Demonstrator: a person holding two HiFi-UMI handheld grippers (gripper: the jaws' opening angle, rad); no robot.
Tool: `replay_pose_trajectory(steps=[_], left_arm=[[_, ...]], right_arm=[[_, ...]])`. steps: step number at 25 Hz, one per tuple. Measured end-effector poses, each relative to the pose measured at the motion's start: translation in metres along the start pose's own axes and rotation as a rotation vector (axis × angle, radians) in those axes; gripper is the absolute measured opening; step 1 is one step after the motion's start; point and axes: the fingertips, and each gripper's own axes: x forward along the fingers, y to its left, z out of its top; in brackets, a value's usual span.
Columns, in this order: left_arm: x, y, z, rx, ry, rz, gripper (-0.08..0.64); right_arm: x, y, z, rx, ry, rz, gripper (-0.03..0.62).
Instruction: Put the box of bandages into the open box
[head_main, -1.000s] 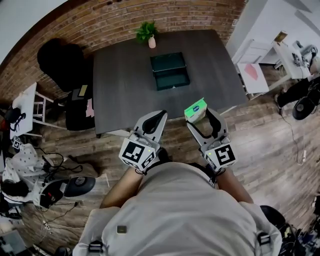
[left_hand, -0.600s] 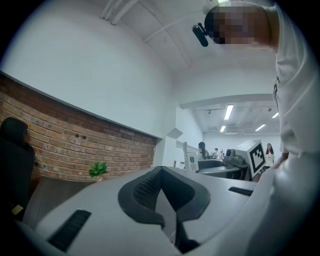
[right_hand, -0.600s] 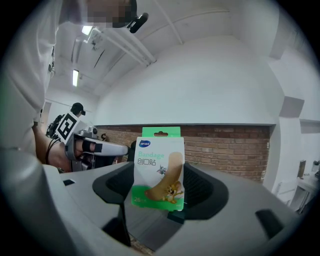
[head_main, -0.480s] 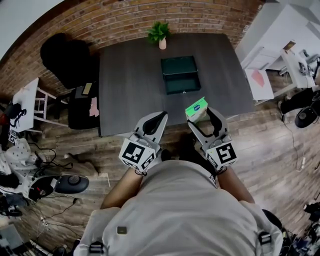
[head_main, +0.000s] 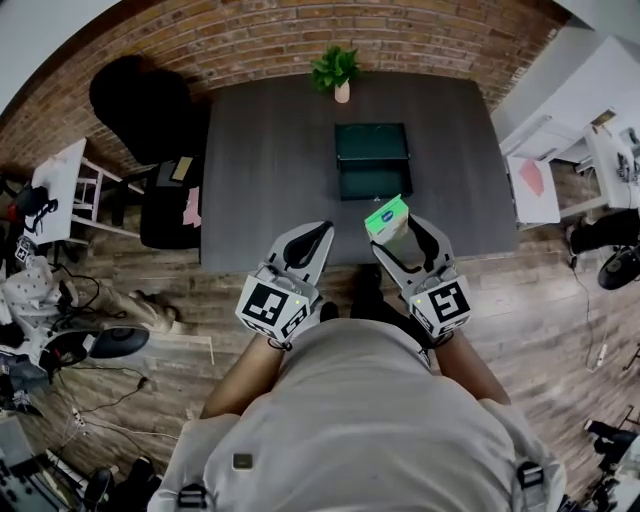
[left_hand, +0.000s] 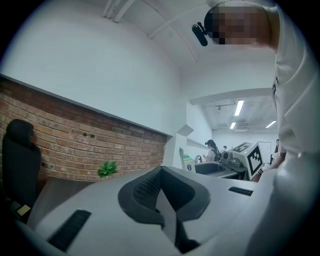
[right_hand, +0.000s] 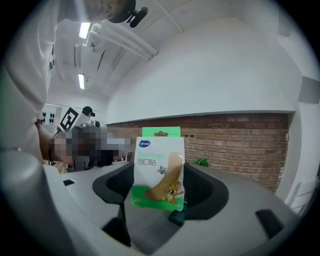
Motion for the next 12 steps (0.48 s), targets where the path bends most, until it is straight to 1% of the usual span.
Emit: replay_pose_trajectory(steps=[5, 9, 10, 12], left_arm=[[0.038, 0.023, -0.014, -0.023, 0.035, 0.051, 0.015], [0.069, 0.039, -0.023, -0.052, 0.059, 0.094, 0.015], [0.078, 0.043, -0.025, -0.058, 0.065, 0.102, 0.015], [0.093, 0.051, -0.030, -0.062, 0.073, 0.113, 0.015]], right_arm=[[0.030, -0.039, -0.019, 0.001, 0.050, 0.071, 0.301], [0.052, -0.069, -0.039, 0.040, 0.147, 0.103, 0.301], [0.057, -0.077, -0.042, 0.033, 0.159, 0.114, 0.301], [0.071, -0.094, -0.049, -0.014, 0.154, 0.145, 0.301]])
